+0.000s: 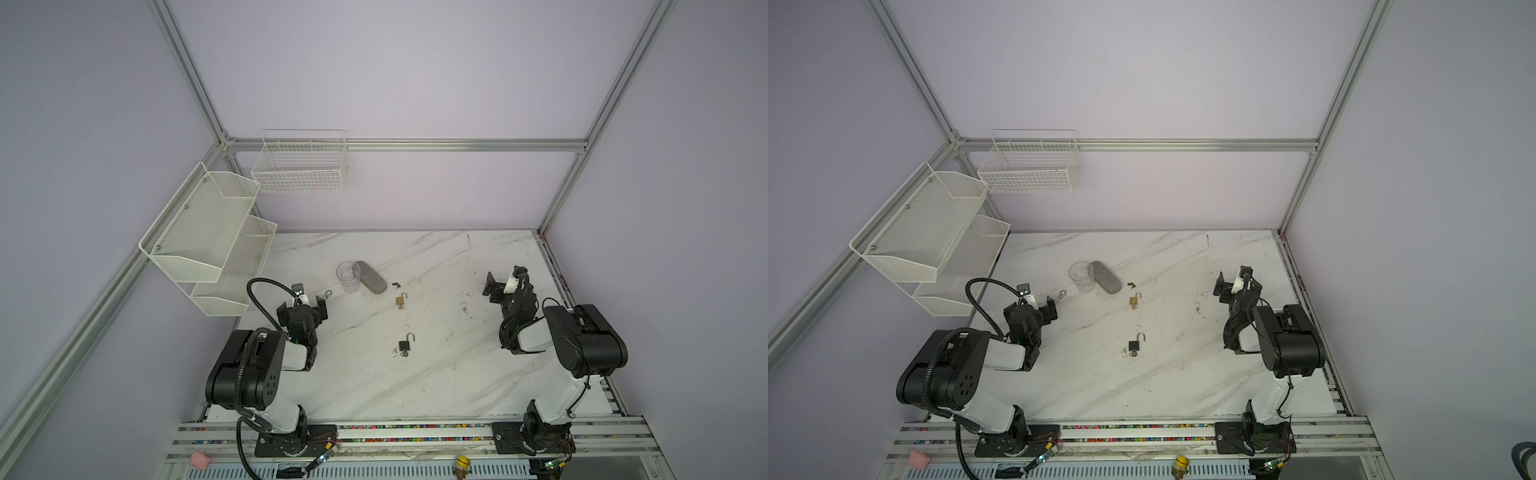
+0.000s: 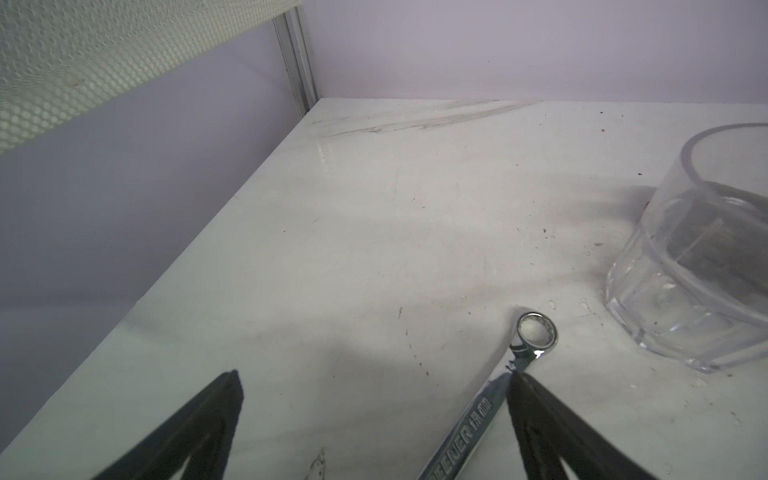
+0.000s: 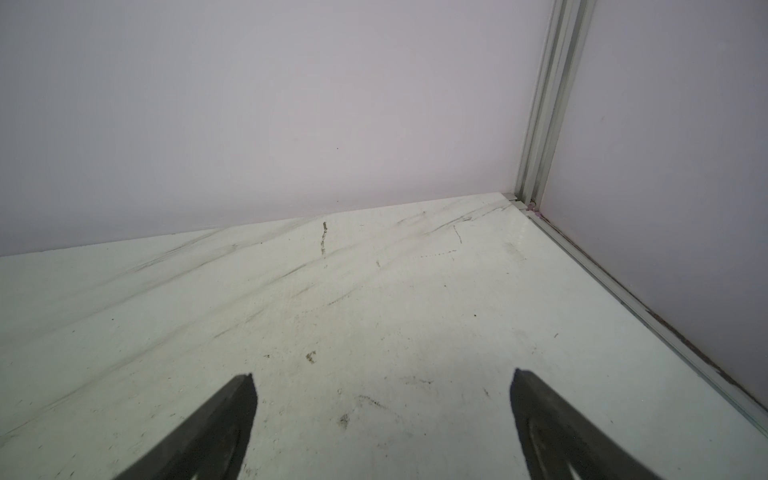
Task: Unlock with the key
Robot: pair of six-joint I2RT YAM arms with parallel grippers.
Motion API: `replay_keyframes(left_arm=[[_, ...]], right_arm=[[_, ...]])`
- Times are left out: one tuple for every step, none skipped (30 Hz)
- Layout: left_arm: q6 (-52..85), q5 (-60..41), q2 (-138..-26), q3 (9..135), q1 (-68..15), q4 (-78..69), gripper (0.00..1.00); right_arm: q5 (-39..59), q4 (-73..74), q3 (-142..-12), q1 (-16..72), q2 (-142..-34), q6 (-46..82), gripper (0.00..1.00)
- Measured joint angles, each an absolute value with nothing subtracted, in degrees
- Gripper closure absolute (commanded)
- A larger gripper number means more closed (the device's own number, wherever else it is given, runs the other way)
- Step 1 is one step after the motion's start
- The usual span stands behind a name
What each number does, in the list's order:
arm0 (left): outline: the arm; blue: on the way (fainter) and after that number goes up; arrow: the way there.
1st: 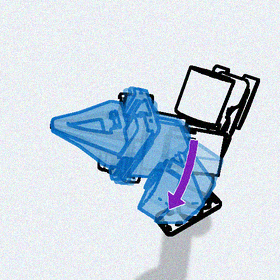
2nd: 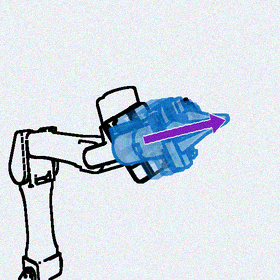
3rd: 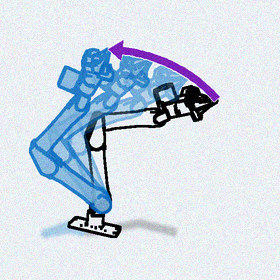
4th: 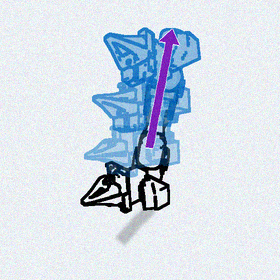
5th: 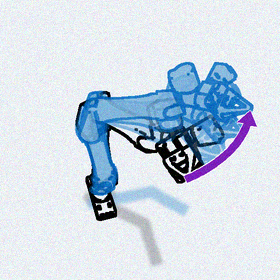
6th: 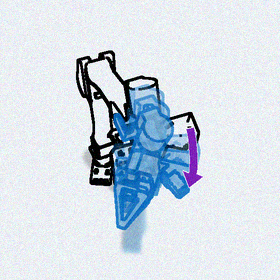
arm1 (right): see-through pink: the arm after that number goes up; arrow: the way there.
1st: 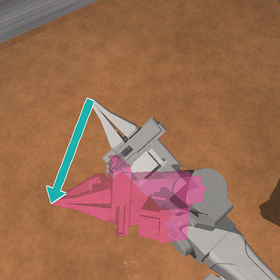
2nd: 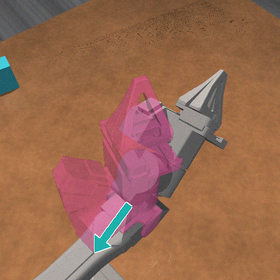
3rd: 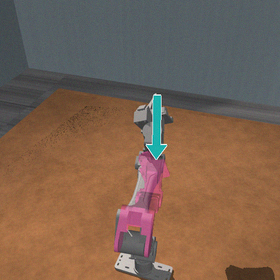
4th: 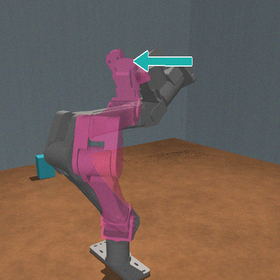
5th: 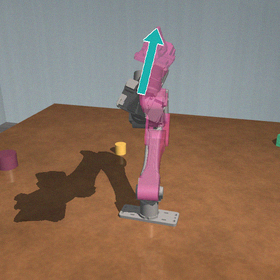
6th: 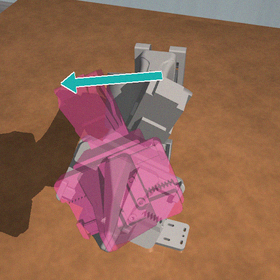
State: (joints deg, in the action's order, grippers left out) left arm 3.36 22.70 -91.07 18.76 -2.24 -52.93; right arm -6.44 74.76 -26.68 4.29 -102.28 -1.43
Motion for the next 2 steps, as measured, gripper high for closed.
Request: replay_keyframes(left_arm=[[3.36,22.70,-91.07,18.76,-2.24,-52.95,0.00],[3.36,22.70,-91.07,18.76,-2.24,-53.01,0.00]], right_arm=[[-6.35,74.76,-26.79,4.29,-102.32,-1.48,0.03],[-6.31,74.76,-26.89,4.29,-102.32,-1.58,0.03]])
